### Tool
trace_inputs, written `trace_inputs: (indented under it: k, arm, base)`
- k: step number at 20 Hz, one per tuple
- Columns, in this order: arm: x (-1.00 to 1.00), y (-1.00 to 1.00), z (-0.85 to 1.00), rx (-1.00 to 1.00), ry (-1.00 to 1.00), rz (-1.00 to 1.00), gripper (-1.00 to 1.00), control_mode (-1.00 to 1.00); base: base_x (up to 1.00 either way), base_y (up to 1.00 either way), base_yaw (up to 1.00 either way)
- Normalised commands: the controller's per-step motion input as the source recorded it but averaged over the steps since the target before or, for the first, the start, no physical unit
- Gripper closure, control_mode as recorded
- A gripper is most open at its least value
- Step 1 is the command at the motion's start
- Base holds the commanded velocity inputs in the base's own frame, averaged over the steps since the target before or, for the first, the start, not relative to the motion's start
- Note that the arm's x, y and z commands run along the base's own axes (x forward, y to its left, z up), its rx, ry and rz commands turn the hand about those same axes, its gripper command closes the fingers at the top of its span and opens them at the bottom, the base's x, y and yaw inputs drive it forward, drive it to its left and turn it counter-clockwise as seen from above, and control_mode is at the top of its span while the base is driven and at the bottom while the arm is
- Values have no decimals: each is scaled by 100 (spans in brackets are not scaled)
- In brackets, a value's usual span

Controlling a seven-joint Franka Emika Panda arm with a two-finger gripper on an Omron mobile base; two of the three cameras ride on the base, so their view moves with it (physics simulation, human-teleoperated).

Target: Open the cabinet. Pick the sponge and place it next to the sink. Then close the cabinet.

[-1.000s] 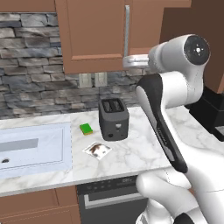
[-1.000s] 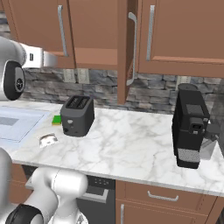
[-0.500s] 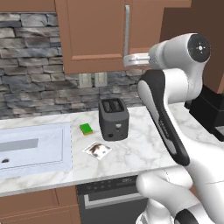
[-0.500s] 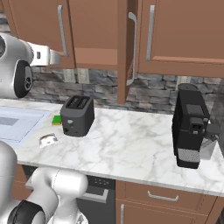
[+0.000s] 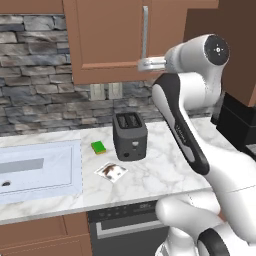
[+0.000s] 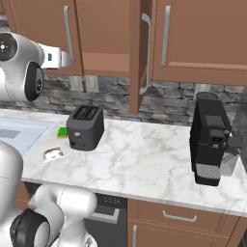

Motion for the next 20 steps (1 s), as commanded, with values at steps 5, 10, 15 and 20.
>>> trace_inputs:
  k: [5, 10, 15, 20]
  arm:
    - [17, -4, 20, 0, 3, -7, -100, -100]
    - [0, -3, 17, -3, 9, -13, -100, -100]
    - [5, 1, 2, -1, 5, -6, -100, -100]
    - [19, 0, -14, 2, 0, 0, -100, -100]
  base:
    - [0, 0, 0]
    - [0, 0, 0]
    - [0, 0, 0]
    - [0, 0, 0]
